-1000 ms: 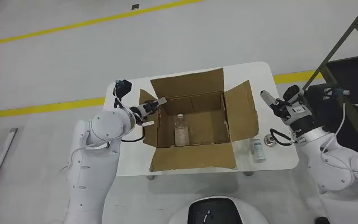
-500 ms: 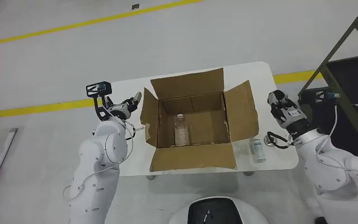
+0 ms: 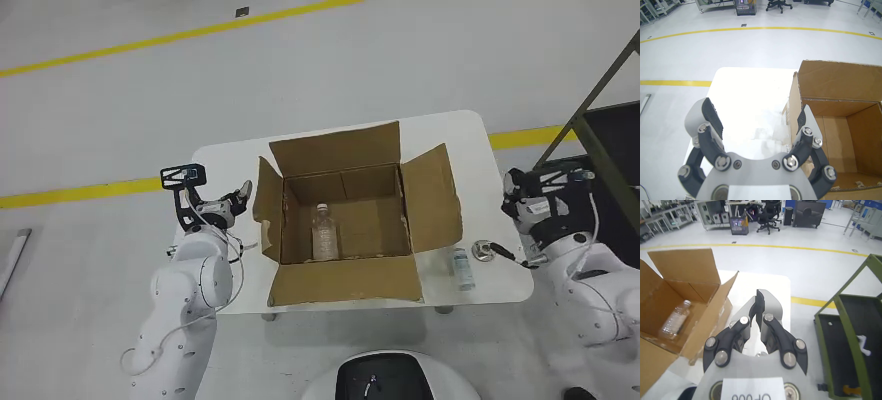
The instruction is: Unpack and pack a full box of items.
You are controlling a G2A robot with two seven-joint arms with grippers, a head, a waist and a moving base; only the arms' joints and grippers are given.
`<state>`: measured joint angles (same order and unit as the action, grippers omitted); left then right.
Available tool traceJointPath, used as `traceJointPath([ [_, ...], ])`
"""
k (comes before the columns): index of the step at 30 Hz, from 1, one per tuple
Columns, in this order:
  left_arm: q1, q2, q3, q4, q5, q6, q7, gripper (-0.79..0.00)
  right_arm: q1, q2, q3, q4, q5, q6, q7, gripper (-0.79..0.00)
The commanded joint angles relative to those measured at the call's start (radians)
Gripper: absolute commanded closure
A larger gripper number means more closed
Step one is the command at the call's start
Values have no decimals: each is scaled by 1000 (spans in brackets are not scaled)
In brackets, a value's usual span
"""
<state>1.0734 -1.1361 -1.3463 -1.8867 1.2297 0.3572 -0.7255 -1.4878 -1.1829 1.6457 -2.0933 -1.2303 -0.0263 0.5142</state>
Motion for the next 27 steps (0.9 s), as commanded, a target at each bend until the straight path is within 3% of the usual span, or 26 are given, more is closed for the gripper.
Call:
traceJointPath([
  [1,0,0,0,0,0,0,0,-785,-18,4,10,-14,-67,-2,98,0],
  [6,0,0,0,0,0,0,0,-785,-38,11,16,-32,-125,-5,410,0],
  [9,0,0,0,0,0,0,0,-785,-29,13,11,0,-130,-16,528,0],
  [14,0,0,0,0,0,0,0,-785,-1,7,-25,52,-140,41,510,0],
  [24,0,0,0,0,0,0,0,-785,-5,7,-33,66,-121,18,487,0],
  [27,0,0,0,0,0,0,0,-785,43,7,-31,101,-66,-2,538,0],
])
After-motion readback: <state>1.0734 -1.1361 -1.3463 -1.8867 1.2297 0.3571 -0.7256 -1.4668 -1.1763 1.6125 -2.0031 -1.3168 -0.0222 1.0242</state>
